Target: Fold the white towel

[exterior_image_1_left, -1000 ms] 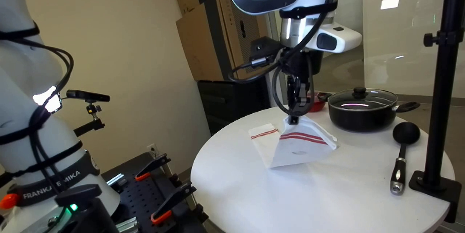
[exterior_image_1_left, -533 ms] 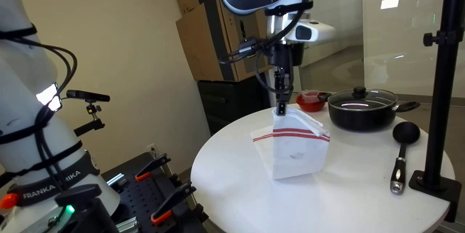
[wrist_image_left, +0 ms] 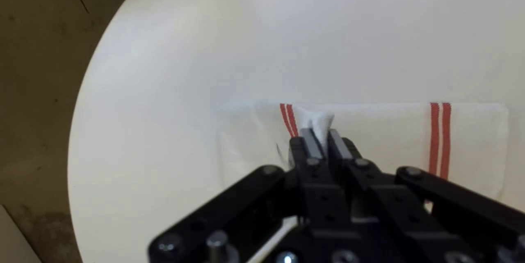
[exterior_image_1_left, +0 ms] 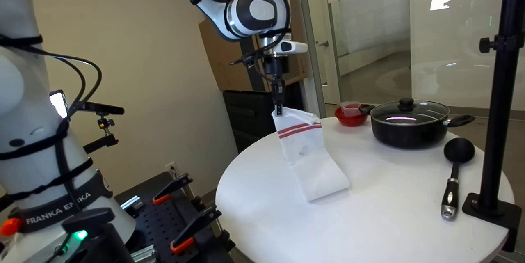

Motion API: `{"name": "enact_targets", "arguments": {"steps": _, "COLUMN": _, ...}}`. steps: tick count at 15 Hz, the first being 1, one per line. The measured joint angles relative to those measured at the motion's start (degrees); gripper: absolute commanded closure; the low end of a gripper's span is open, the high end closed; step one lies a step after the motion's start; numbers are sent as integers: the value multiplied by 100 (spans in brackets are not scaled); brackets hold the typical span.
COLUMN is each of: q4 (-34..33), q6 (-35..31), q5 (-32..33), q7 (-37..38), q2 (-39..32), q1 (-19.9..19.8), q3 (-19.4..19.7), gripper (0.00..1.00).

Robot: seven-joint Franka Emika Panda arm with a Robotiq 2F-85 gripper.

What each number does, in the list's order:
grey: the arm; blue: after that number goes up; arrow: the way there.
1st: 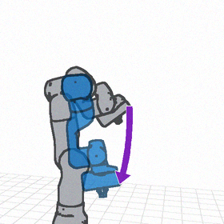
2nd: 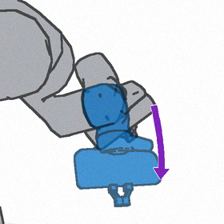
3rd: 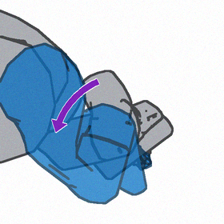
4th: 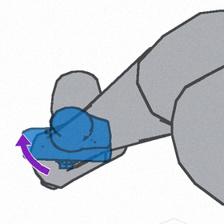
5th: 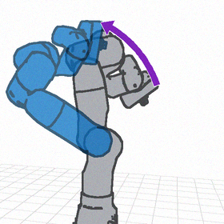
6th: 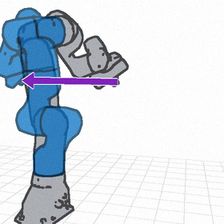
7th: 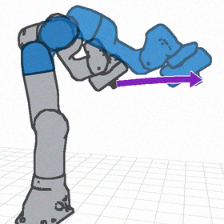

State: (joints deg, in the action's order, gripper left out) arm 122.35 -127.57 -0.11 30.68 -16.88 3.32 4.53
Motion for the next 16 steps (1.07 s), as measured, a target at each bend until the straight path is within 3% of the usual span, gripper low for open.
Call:
{"name": "enact_targets", "arguments": {"steps": 4, "q4": -487, "q6": 241, "q5": 41, "q7": 273, "q2": -350, "q1": 345, "q3": -180, "gripper": 98}}
{"name": "enact_targets", "arguments": {"steps": 16, "q4": -3114, "q6": 1188, "q5": -557, "q7": 880, "q2": -2657, "q1": 337, "q3": -224, "gripper": 98}}
